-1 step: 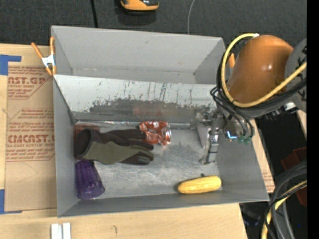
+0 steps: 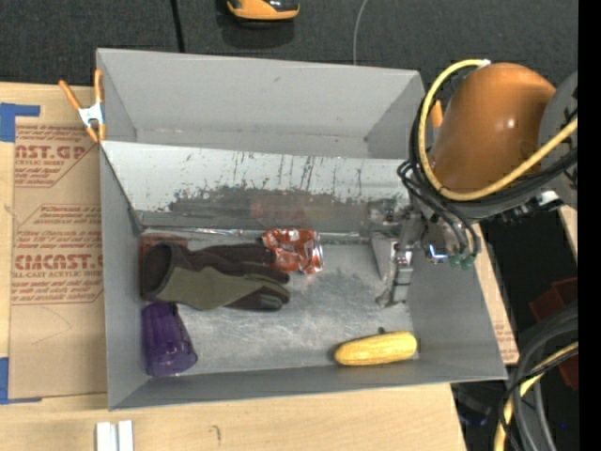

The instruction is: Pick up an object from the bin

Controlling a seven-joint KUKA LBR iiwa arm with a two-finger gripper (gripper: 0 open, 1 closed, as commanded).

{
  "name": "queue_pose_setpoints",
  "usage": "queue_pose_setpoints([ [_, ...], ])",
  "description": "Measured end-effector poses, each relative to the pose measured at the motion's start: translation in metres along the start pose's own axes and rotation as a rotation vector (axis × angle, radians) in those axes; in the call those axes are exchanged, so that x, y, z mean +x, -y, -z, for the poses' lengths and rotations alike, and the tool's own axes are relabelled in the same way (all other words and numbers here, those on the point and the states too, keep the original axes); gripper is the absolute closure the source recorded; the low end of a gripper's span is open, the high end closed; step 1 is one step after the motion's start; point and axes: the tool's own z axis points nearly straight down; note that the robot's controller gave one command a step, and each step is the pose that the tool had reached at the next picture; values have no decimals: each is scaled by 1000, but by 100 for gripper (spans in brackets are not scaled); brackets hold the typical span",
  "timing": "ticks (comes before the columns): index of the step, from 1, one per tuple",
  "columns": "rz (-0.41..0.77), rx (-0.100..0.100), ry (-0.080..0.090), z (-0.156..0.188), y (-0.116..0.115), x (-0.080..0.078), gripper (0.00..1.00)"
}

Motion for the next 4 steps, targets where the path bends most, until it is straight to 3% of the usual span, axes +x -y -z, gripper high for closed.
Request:
queue_pose_setpoints([
  [1, -9, 0, 8, -42, -31, 6, 0],
  [2, 75, -1, -4, -70, -56, -26, 0],
  [3, 31, -2, 7, -126, -86, -40, 0],
  [4, -26, 0, 7, -164, -102, -21, 0],
])
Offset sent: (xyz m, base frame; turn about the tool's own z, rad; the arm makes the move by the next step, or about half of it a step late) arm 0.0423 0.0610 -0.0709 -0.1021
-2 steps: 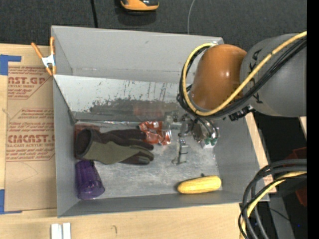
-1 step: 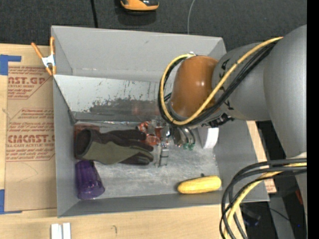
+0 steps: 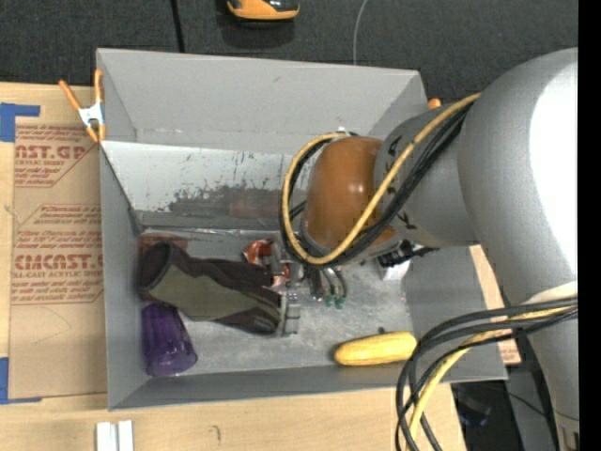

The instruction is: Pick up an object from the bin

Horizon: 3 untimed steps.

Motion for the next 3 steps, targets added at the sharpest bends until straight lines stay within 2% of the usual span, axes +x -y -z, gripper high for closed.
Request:
queue_pose_setpoints([
  [1, 100, -1, 5, -6, -1, -24, 100],
  [2, 100, -1, 5, -6, -1, -24, 100],
  [3, 107, 1, -14, 36, -2, -14, 100],
])
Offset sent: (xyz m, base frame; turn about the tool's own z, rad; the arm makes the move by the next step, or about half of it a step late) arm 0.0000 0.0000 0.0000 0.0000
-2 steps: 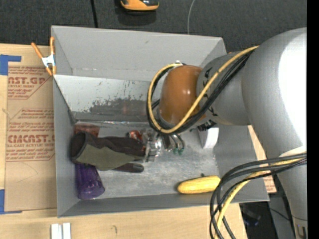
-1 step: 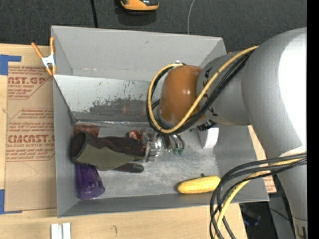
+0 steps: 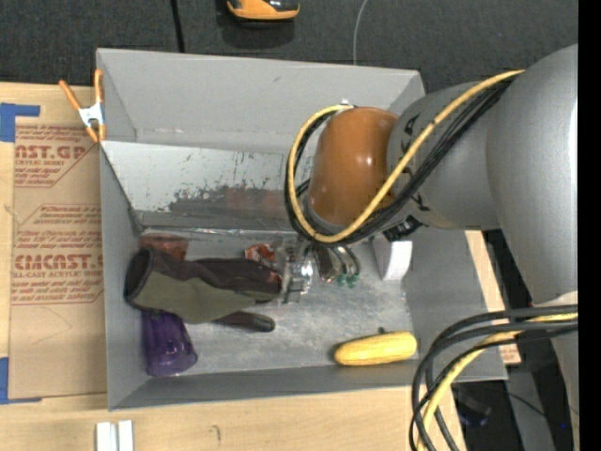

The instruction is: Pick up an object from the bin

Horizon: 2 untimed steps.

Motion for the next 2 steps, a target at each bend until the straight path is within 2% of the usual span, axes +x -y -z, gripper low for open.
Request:
queue_pose_setpoints([
  [1, -29, -2, 7, 56, -2, 9, 100],
  [2, -29, -1, 7, 56, -2, 9, 100],
])
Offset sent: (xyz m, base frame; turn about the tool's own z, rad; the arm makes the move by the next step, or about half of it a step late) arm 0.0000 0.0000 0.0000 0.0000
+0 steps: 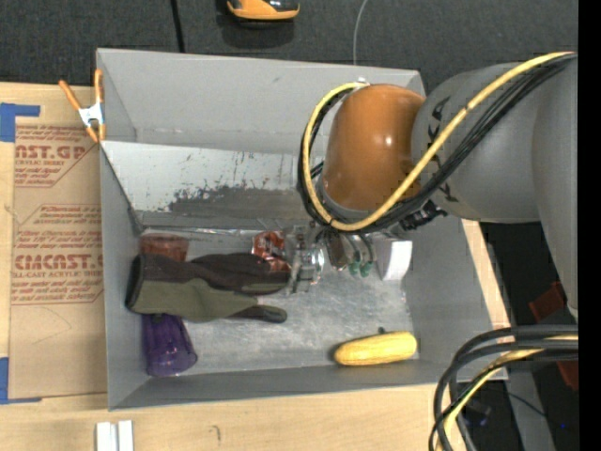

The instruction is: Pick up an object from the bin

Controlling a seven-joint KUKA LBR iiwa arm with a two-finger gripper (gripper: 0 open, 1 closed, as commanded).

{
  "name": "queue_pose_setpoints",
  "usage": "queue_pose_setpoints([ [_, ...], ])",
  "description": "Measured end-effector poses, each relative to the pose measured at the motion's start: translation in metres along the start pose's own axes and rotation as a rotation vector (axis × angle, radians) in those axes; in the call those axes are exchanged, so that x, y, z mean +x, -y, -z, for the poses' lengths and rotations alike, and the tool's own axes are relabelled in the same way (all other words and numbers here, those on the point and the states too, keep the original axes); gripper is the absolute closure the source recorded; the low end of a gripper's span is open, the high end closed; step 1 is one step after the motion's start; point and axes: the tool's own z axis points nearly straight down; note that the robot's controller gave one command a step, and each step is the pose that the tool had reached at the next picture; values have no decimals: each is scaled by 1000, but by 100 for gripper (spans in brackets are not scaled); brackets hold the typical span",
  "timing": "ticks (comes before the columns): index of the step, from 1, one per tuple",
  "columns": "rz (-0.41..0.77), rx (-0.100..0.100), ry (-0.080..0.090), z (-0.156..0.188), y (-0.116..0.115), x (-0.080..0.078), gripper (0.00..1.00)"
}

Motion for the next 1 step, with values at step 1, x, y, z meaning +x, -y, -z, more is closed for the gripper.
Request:
queue_pose_setpoints([
  [1, -9, 0, 1, 95, 5, -9, 100],
])
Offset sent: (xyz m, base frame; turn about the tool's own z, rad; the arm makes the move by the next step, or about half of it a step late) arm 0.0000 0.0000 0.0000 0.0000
